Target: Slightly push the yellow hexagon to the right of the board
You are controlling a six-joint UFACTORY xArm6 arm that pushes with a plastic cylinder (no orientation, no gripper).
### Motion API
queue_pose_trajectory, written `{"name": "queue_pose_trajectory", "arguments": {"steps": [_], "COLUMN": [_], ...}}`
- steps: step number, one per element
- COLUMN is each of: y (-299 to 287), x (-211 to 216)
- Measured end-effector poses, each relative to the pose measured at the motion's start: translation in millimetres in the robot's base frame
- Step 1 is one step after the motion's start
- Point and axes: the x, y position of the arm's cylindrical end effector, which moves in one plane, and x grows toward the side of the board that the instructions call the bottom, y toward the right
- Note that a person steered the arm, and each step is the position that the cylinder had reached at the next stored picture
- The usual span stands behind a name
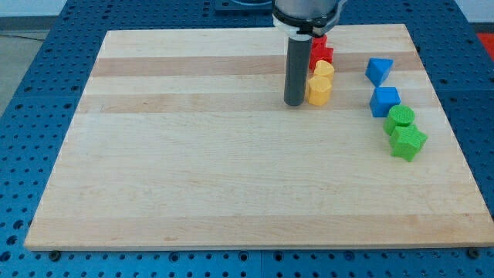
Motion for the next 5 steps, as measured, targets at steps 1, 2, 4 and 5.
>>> {"name": "queue_pose_trajectory", "arguments": {"steps": [1,2,4,5], "y": [0.0,1.6,11.4,12.7], "x": [0.0,0.0,0.0,0.0]}}
